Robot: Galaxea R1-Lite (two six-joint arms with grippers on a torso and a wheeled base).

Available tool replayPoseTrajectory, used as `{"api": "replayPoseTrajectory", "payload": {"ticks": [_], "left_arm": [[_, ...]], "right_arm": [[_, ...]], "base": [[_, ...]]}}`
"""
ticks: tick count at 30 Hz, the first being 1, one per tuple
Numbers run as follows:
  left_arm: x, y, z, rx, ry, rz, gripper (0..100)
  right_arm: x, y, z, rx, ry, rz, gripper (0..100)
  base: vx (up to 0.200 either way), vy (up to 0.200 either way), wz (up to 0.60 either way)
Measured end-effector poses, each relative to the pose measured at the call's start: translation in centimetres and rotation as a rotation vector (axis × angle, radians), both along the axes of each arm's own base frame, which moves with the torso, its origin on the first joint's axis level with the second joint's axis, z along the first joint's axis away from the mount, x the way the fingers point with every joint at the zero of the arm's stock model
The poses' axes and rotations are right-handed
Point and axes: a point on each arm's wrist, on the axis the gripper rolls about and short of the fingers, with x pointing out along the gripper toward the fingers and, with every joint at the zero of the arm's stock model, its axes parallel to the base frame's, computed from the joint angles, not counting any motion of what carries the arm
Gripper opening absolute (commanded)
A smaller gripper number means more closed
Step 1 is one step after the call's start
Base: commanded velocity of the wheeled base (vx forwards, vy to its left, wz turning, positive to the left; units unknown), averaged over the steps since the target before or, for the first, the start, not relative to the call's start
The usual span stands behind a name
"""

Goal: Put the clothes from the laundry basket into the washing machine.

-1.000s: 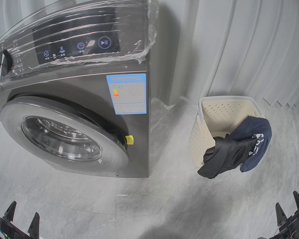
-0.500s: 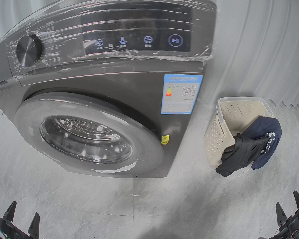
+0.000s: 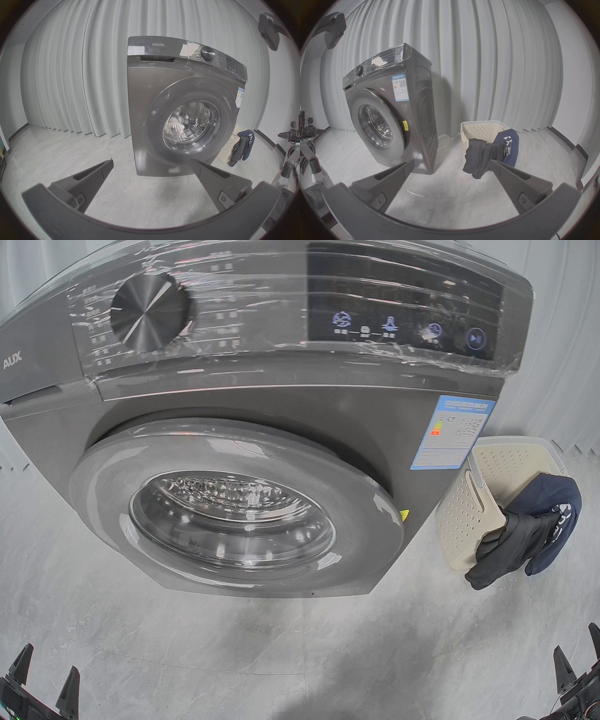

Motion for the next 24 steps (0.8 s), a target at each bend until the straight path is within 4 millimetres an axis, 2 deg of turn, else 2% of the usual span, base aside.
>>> {"api": "replayPoseTrajectory", "payload": {"ticks": [4,10,16,24], "left_arm": [[0.00,0.00,0.00,0.000,0.000,-0.001,100],[0.00,0.00,0.01,0.000,0.000,0.000,100],[0.00,0.00,0.00,0.000,0.000,0.000,100],[0.00,0.00,0.00,0.000,0.000,0.000,100]], "right_arm": [[0.00,0.00,0.00,0.000,0.000,0.000,100],[0.00,0.00,0.01,0.000,-0.001,0.000,100],[0.00,0.00,0.00,0.000,0.000,0.000,100],[0.00,0.00,0.00,0.000,0.000,0.000,100]], "base": [[0.000,0.000,0.00],[-0.200,0.000,0.00],[0.000,0.000,0.00],[0.000,0.200,0.00]]}}
